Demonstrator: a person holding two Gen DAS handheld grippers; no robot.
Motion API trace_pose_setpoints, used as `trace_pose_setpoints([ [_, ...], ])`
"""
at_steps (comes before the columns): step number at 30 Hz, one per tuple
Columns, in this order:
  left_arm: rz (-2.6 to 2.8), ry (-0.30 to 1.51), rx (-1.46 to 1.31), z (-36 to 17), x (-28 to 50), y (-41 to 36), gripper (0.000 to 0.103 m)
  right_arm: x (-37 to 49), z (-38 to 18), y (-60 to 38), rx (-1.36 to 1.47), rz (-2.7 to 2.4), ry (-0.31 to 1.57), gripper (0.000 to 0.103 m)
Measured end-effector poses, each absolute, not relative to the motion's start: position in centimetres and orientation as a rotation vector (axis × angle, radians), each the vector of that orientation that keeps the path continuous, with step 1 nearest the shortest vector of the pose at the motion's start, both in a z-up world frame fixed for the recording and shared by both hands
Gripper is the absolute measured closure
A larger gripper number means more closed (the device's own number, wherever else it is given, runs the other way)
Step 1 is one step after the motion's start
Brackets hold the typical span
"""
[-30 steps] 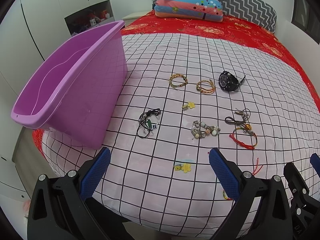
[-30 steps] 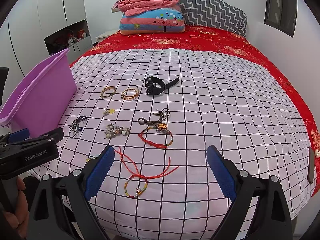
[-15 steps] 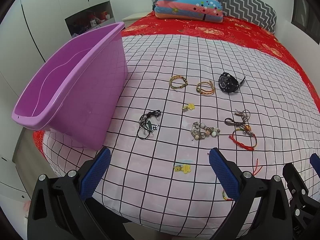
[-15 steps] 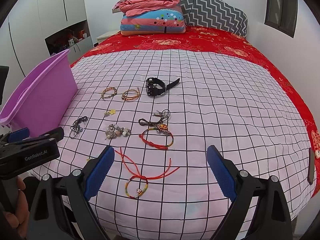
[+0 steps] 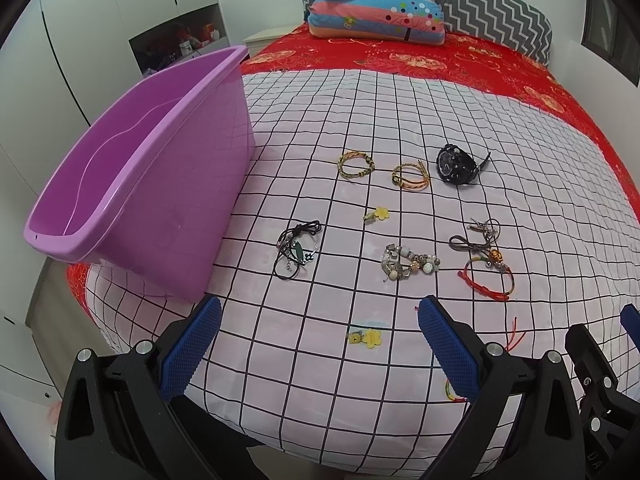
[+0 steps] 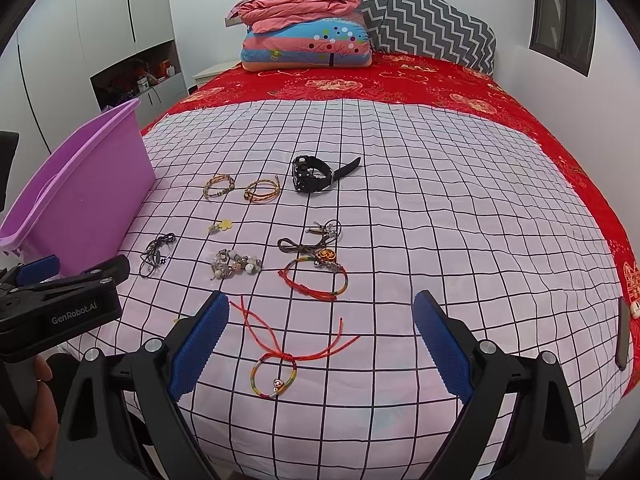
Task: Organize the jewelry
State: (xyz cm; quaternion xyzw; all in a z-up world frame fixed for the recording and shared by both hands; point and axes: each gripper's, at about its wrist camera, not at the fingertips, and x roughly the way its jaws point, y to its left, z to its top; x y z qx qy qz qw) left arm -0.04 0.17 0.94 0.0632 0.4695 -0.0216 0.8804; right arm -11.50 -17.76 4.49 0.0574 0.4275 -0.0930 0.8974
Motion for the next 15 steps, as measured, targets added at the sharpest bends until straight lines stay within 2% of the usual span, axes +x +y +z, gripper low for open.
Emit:
trace_pose_setpoints([
  [15, -0.041, 0.994, 0.131, 0.06, 0.09, 0.46, 0.006, -11.35, 3.73, -17.83, 0.127, -0.192, 0.894, 0.014],
])
